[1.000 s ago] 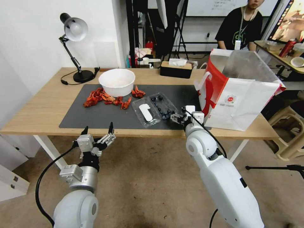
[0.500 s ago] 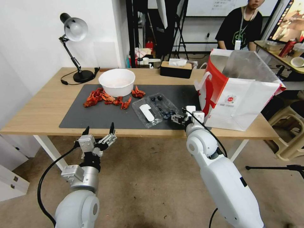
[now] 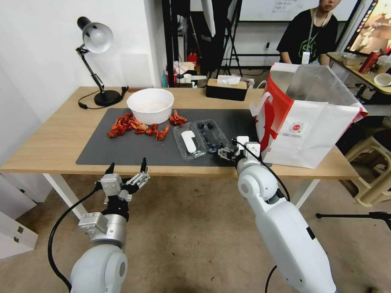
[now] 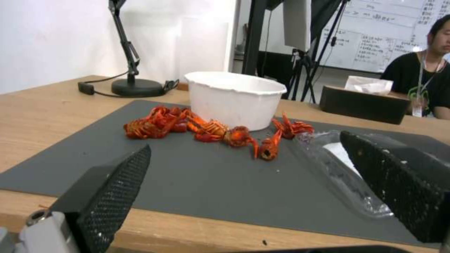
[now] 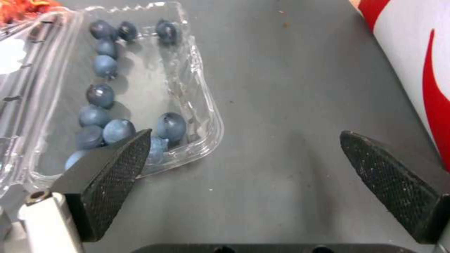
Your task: Close the takeout container lid, then place the container into the takeout bag.
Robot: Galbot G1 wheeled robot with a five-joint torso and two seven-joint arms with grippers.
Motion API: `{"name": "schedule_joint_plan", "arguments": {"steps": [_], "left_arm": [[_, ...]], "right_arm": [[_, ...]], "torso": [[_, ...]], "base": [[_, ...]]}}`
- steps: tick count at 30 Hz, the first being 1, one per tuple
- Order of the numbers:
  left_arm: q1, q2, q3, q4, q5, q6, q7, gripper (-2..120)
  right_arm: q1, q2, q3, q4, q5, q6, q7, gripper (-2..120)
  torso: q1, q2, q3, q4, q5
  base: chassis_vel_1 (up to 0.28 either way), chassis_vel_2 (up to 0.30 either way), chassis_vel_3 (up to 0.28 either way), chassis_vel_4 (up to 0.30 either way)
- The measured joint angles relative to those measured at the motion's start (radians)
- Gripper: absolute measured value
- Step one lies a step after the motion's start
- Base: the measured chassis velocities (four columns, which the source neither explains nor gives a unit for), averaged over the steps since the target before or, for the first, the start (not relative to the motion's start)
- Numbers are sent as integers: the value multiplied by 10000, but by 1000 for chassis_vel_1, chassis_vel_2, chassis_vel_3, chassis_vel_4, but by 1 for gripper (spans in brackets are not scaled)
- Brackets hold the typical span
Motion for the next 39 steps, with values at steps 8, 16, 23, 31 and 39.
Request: {"name": "schedule_joint_plan", "arguments": {"steps": [8,16,23,31,39], "left_arm": [[-11,-14,-6,36,1,-45,-7,100],[-30,-9,-44,36,-1,-55,-21,100],[-32,-8,-53,34,-2,-59,-27,100],[-25,-10,-58,29,-2,-59,-30,100],[-14,-5,-71,15,-2,-59,-33,100]], "right_arm": [[-121,34,-40,163,-12,-1,-46,100],[-280,39,-52,312,-64,-1,-145,100],[-392,78,-75,428,-103,-1,-188,100],[-511,64,-67,602,-115,-1,-221,100],[-577,117,-56,755,-35,13,-255,100]], "torso": [[0,0,0,0,0],[0,0,0,-1,-1],[1,0,0,0,0],[1,0,0,0,-1],[1,0,0,-1,1]], "base": [[0,0,0,0],[0,0,0,0],[0,0,0,0],[0,0,0,0],[0,0,0,0]]}}
